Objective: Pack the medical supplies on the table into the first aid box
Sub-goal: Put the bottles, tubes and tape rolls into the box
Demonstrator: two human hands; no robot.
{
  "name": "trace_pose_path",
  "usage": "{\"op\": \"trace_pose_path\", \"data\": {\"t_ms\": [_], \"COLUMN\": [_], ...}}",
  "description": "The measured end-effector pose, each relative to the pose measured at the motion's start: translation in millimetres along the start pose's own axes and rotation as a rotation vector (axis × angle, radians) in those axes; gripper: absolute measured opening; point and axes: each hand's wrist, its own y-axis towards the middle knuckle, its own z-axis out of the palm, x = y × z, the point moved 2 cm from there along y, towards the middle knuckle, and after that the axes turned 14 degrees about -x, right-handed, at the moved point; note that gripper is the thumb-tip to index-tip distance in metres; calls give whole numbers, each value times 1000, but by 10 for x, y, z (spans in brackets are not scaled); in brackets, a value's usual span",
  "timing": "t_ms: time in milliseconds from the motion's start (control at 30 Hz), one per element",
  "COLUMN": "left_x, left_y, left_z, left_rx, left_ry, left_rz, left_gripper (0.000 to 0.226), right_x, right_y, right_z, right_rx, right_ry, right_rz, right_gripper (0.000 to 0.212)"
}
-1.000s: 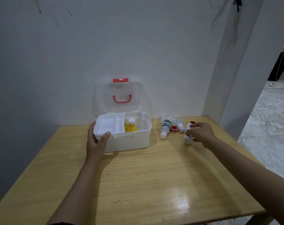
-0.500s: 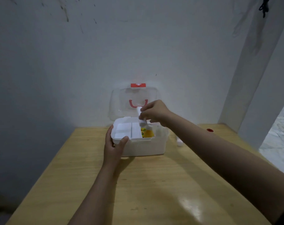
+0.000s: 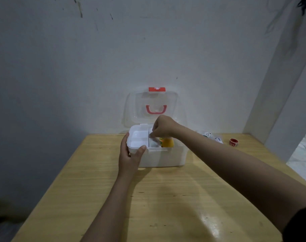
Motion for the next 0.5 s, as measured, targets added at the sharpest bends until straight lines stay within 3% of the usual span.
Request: {"op": "trace_pose_path", "data": {"t_ms": [233,500], "left_x": [-4,11], "left_y": [4,0], "left_z": [5,29], "left_rx": [-3,-24], "left_ry": [-21,2], "left_rz": [13,10], "left_gripper": [85,84], "right_x": [-329,-654], "right_y": [-15,10], "right_z": [-478,-399], "right_rx": [-160,86], "right_ry": [157,83], "right_rz": [37,153], "right_gripper": [16,15]}}
